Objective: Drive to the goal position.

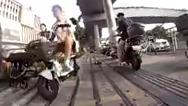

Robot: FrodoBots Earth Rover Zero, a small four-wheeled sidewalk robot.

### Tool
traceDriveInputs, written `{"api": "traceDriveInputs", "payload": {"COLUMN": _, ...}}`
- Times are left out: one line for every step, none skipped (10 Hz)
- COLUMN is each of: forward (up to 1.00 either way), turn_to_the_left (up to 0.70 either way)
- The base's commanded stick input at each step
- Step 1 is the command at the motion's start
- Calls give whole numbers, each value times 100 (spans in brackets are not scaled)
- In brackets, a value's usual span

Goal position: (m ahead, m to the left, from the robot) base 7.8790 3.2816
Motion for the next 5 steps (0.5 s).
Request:
{"api": "traceDriveInputs", "payload": {"forward": 45, "turn_to_the_left": 0}}
{"api": "traceDriveInputs", "payload": {"forward": 45, "turn_to_the_left": 0}}
{"api": "traceDriveInputs", "payload": {"forward": 45, "turn_to_the_left": 0}}
{"api": "traceDriveInputs", "payload": {"forward": 45, "turn_to_the_left": 0}}
{"api": "traceDriveInputs", "payload": {"forward": 45, "turn_to_the_left": 0}}
